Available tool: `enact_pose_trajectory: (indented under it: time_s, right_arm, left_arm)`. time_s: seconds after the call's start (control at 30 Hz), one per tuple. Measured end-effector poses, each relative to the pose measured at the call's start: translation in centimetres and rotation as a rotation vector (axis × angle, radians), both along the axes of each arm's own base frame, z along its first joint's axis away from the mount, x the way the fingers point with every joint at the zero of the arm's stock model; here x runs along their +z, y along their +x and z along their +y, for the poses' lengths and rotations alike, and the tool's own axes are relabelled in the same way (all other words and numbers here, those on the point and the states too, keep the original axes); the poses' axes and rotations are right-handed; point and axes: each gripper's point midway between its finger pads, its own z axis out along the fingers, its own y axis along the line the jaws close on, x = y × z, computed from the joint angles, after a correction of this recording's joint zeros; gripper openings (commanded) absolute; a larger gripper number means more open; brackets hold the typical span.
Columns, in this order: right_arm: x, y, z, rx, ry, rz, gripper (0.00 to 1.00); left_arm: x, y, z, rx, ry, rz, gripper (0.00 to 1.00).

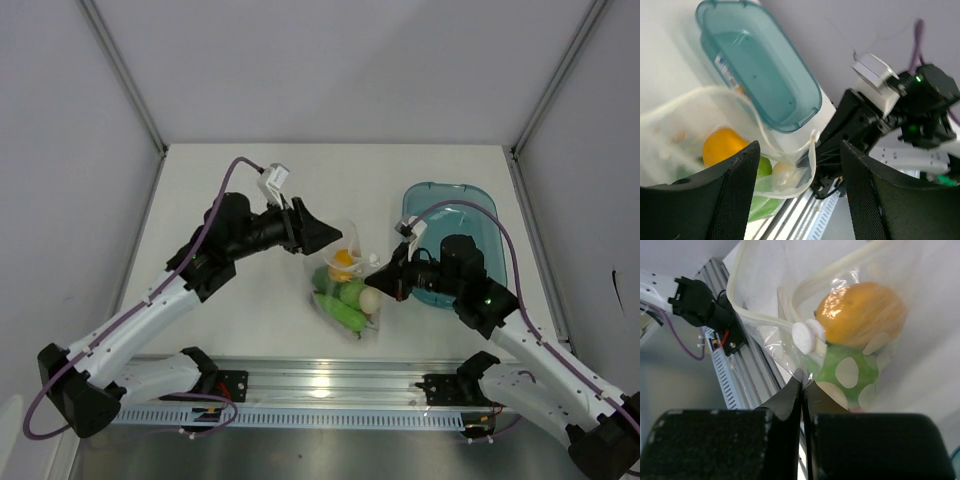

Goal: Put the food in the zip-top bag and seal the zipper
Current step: Adjust the zipper food storage bag at the center of the board, then zip the zipper food storage bag at the center of the board.

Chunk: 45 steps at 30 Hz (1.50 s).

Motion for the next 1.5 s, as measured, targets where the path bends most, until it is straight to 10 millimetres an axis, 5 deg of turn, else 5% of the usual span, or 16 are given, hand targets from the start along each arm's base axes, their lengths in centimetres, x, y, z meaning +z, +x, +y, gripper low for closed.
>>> enact_pose_trajectory:
  time_s: [0.23,0.4,0.77,1.5]
  right_arm:
    - [4.1,-1.4,0.8,0.082,0.079,-0.021,0.0]
    - [6.5,-1.8,1.6,0.149,0.091,-0.035,0.0]
    - [5.2,-4.1,1.5,0.254,0.052,0.05,0.0]
    - [5.1,-5.0,1.0,0.271,0.036,0.068,0.0]
  left_arm:
    - [4.8,-3.9,0.3,-0.188,-0.082,-0.303,0.75]
    - [6.1,-4.9,-0.5,-0.299,-0.064,-0.404,0.75]
    - [2.3,-5.8,-3.6,-0.551,0.06,-0.334,0.71]
    - [-0.6,-7.5,-6.7,-0.752,0.082,-0.216,0.3]
